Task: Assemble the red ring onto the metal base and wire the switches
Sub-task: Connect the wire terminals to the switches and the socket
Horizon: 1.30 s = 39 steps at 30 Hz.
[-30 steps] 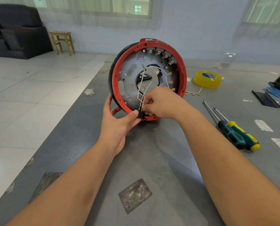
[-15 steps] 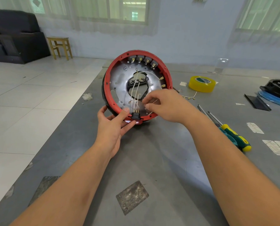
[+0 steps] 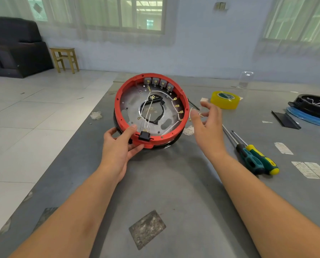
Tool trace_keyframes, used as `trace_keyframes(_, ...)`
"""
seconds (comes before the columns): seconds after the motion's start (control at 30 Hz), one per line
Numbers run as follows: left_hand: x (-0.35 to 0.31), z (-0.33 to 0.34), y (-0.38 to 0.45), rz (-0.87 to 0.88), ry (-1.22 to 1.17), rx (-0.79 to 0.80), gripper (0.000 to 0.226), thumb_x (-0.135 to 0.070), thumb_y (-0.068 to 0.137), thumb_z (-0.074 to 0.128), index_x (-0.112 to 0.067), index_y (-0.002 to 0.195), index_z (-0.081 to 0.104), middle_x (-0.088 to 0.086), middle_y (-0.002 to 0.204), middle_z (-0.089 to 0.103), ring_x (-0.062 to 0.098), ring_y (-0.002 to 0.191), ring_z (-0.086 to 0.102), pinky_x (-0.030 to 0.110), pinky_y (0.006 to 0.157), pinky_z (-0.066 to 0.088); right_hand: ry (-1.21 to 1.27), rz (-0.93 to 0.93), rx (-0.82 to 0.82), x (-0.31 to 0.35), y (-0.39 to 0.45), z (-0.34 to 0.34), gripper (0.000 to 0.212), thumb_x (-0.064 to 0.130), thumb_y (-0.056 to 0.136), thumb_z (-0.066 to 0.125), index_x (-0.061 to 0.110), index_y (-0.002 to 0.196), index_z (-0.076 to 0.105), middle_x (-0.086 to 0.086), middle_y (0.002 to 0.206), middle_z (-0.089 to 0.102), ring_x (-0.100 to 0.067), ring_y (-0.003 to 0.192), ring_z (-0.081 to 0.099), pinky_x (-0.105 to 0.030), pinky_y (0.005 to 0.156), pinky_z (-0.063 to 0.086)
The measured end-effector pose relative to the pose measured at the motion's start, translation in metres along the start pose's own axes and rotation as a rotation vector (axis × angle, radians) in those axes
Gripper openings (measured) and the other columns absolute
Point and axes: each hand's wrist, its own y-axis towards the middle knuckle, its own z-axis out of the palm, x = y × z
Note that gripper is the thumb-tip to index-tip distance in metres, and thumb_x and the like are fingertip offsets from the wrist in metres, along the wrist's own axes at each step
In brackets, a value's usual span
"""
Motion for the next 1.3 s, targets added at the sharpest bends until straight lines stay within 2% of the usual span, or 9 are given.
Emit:
trace_keyframes(0.17, -0.007, -0.012, 0.01, 0.07, 0.193, -0.046, 0.072, -0.049, 0.077, 0.083, -0.016, 0.134, 0.054, 0.01, 0.105, 0.076, 0.022, 0.068, 0.069, 0.028, 0.05, 0.055, 0.353, 0.405, 0.277, -0.011, 0.003, 0.01, 0.094, 0.086, 0.072, 0.054, 0.031, 0.147, 0.045, 0.0, 0.145, 0.058, -0.022, 0.132, 0.057, -0.053, 0.115, 0.042)
trace_keyframes(0.3, -0.014, -0.02, 0.013, 0.116, 0.334, -0.002, 0.076, -0.064, 0.069, 0.075, -0.016, 0.125, 0.062, 0.016, 0.098, 0.071, 0.034, 0.073, 0.065, 0.03, 0.049, 0.046, 0.418, 0.452, 0.352, -0.013, 0.001, 0.013, 0.081, 0.092, 0.067, 0.06, 0.038, 0.127, 0.063, -0.012, 0.123, 0.07, -0.035, 0.116, 0.066, -0.061, 0.107, 0.047)
trace_keyframes(0.47, -0.017, -0.024, 0.016, 0.197, 0.41, 0.024, 0.058, -0.081, 0.07, 0.067, -0.026, 0.089, 0.072, -0.006, 0.058, 0.051, 0.013, 0.047, 0.042, 0.022, 0.042, 0.032, 0.504, 0.505, 0.381, -0.017, 0.003, 0.008, 0.058, 0.062, 0.079, 0.072, 0.024, 0.123, 0.063, -0.003, 0.103, 0.076, -0.028, 0.092, 0.072, -0.051, 0.088, 0.059)
trace_keyframes(0.57, -0.019, -0.023, 0.014, 0.228, 0.433, 0.037, 0.079, -0.091, 0.071, 0.061, -0.027, 0.116, 0.072, -0.001, 0.086, 0.072, 0.008, 0.071, 0.063, 0.033, 0.058, 0.053, 0.542, 0.572, 0.35, -0.017, 0.001, 0.01, 0.041, 0.051, 0.088, 0.068, 0.026, 0.12, 0.062, -0.001, 0.095, 0.075, -0.023, 0.081, 0.073, -0.041, 0.071, 0.063)
trace_keyframes(0.63, -0.017, -0.019, 0.013, 0.214, 0.408, 0.018, 0.097, -0.087, 0.074, 0.061, -0.024, 0.147, 0.054, 0.01, 0.131, 0.07, 0.018, 0.103, 0.067, 0.047, 0.085, 0.054, 0.576, 0.648, 0.275, -0.012, -0.001, 0.013, 0.038, 0.047, 0.094, 0.064, 0.026, 0.125, 0.059, -0.001, 0.097, 0.076, -0.021, 0.081, 0.074, -0.036, 0.065, 0.062)
trace_keyframes(0.8, -0.002, 0.005, -0.004, 0.014, 0.009, 0.118, 0.102, -0.065, 0.083, 0.077, -0.028, 0.163, 0.026, 0.005, 0.151, 0.059, 0.023, 0.129, 0.064, 0.05, 0.112, 0.049, 0.762, 0.795, 0.16, 0.004, -0.014, 0.028, 0.044, 0.043, 0.098, 0.061, 0.023, 0.136, 0.051, -0.008, 0.122, 0.073, -0.026, 0.108, 0.072, -0.04, 0.078, 0.063)
trace_keyframes(1.0, 0.017, 0.03, -0.02, -0.097, -0.019, 0.239, 0.081, -0.051, 0.075, 0.082, -0.028, 0.144, 0.047, -0.004, 0.128, 0.075, 0.027, 0.111, 0.075, 0.047, 0.102, 0.055, 1.071, 0.784, 0.068, 0.032, -0.047, 0.057, 0.049, 0.018, 0.1, 0.06, 0.022, 0.145, 0.042, -0.013, 0.133, 0.068, -0.025, 0.12, 0.066, -0.043, 0.106, 0.052)
trace_keyframes(1.07, 0.017, 0.026, -0.014, -0.059, -0.026, 0.19, 0.065, -0.038, 0.087, 0.081, -0.026, 0.14, 0.045, -0.003, 0.117, 0.079, 0.033, 0.108, 0.076, 0.051, 0.099, 0.057, 0.996, 0.752, 0.123, 0.034, -0.057, 0.064, 0.053, 0.013, 0.095, 0.062, 0.025, 0.141, 0.039, -0.012, 0.128, 0.068, -0.022, 0.111, 0.065, -0.039, 0.099, 0.052)
trace_keyframes(1.3, 0.0, -0.007, 0.008, 0.051, 0.019, 0.174, 0.051, -0.018, 0.094, 0.076, -0.025, 0.139, 0.053, 0.003, 0.104, 0.079, 0.035, 0.098, 0.077, 0.054, 0.082, 0.064, 0.569, 0.423, 0.179, 0.024, -0.047, 0.049, 0.103, 0.05, 0.071, 0.078, 0.037, 0.152, 0.016, 0.025, 0.122, 0.068, -0.005, 0.123, 0.061, -0.043, 0.116, 0.042)
